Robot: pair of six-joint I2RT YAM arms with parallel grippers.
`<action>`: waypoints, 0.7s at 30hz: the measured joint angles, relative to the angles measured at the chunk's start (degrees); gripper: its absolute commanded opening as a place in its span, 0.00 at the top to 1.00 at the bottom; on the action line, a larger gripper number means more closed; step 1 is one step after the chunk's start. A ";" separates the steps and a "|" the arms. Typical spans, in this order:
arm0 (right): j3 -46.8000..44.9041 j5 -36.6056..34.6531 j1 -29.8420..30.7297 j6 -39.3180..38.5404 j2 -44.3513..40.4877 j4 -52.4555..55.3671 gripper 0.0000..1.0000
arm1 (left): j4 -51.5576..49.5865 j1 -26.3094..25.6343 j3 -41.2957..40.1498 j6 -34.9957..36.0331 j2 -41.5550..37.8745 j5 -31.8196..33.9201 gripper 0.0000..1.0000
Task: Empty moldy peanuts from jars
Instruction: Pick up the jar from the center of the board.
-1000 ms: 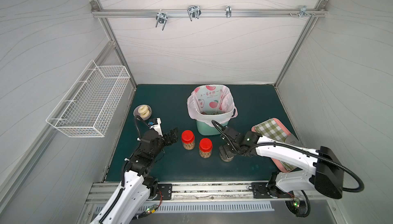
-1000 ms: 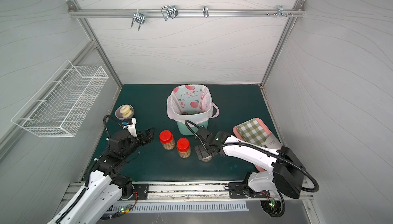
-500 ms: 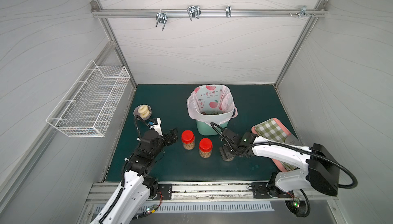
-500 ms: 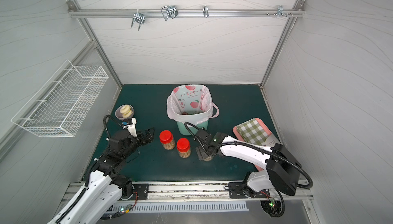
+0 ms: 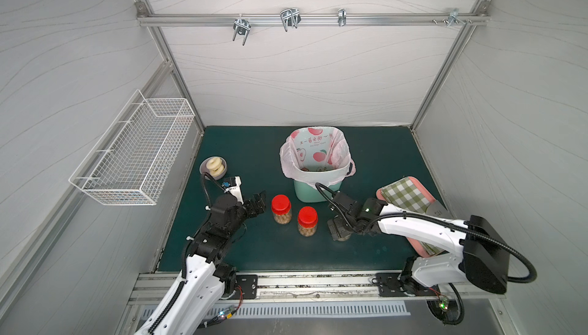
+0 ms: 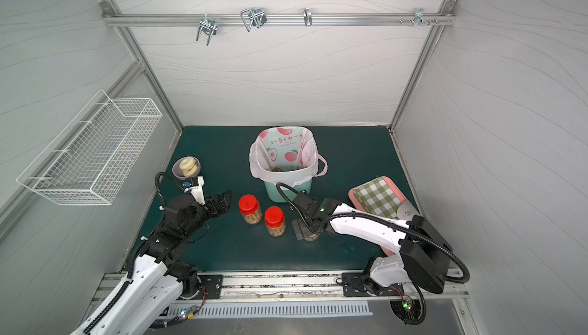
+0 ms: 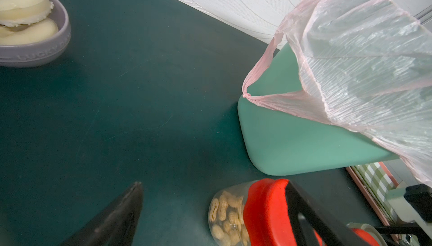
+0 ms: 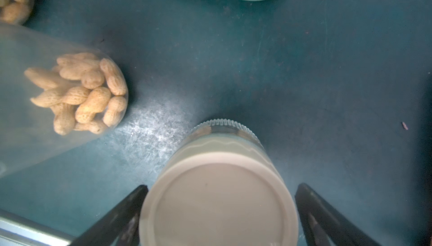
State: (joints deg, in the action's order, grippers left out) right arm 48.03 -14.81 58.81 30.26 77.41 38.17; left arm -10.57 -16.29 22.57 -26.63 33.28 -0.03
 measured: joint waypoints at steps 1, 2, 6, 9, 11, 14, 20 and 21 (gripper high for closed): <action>0.00 -0.07 0.17 0.00 -0.04 0.04 0.02 | 0.00 0.00 0.00 0.00 0.00 0.00 0.04; 0.00 -0.20 0.42 0.02 -0.04 0.11 0.02 | 0.00 0.00 0.00 0.00 0.00 0.00 0.04; 0.00 -0.66 1.20 0.26 -0.02 0.48 0.05 | 0.00 0.00 0.00 0.00 0.09 0.00 0.04; 0.00 -1.14 1.25 0.44 -0.02 0.50 0.11 | 0.02 0.00 0.00 0.00 0.22 0.00 0.04; 0.00 -1.42 1.25 0.50 0.00 0.50 0.15 | 0.02 0.00 0.00 0.00 0.28 -0.02 0.04; 0.00 -1.53 1.25 0.79 0.00 0.52 0.26 | 0.02 0.00 0.00 0.00 0.31 0.00 0.04; 0.00 -1.60 1.25 1.14 -0.13 0.68 0.42 | 0.00 0.00 0.00 0.00 0.04 0.24 0.04; 0.00 -1.60 1.25 1.11 -0.26 0.98 0.45 | -0.02 0.00 0.00 0.00 -0.20 0.31 0.05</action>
State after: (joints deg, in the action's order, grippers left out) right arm 48.03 -16.40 60.05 31.38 77.14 39.16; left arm -10.59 -16.29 22.57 -26.63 33.08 0.27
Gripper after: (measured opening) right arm 0.799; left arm 0.958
